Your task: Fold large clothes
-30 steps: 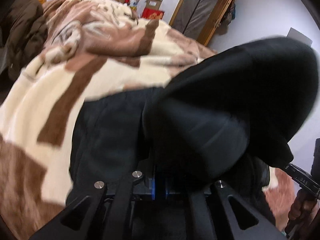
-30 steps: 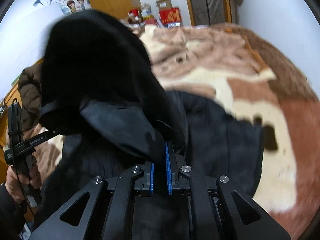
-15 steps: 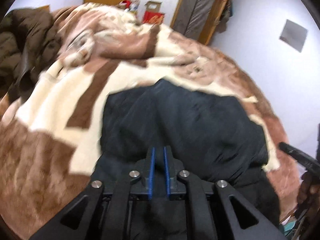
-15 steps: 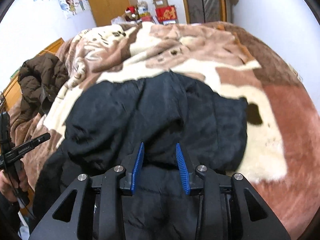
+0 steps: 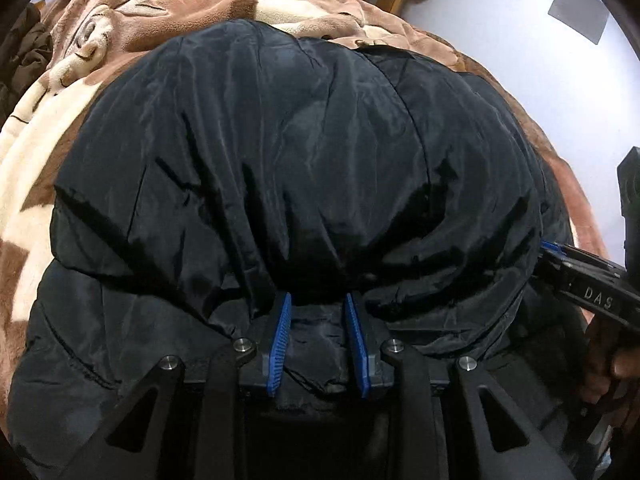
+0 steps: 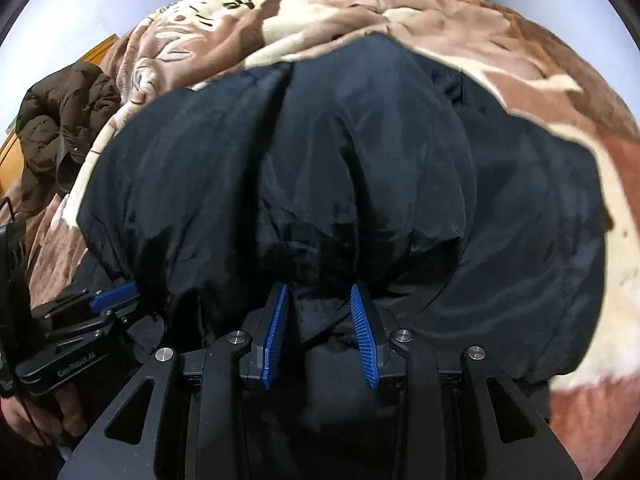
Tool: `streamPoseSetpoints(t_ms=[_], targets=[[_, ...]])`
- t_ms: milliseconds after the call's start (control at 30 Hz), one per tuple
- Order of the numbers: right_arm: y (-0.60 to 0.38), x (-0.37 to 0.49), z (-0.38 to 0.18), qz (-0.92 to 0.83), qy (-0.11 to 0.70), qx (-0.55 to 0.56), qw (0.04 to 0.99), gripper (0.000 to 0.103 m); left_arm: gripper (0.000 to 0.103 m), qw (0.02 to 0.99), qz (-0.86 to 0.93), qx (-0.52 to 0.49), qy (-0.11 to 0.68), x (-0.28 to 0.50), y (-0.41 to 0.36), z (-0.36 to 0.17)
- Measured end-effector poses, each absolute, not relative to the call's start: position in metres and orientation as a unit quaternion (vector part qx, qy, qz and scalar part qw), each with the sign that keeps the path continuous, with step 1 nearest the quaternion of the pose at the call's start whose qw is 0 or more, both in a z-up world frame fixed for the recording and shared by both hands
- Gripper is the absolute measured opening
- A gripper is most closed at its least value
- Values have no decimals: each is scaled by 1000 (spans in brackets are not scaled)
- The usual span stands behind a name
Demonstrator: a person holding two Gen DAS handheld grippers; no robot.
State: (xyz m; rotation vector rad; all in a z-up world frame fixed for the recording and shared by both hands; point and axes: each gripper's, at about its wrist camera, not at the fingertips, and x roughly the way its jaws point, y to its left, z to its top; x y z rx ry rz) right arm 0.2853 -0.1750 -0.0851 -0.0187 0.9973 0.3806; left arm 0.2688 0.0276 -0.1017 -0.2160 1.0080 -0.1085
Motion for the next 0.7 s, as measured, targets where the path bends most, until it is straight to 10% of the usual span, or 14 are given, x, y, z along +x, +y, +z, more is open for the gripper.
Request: streamPoseSetpoints(t_ms=[700], targets=[[-163,283,-96,164,472,-59,864,32,30,878,-35,-72,471,273,6,-109]])
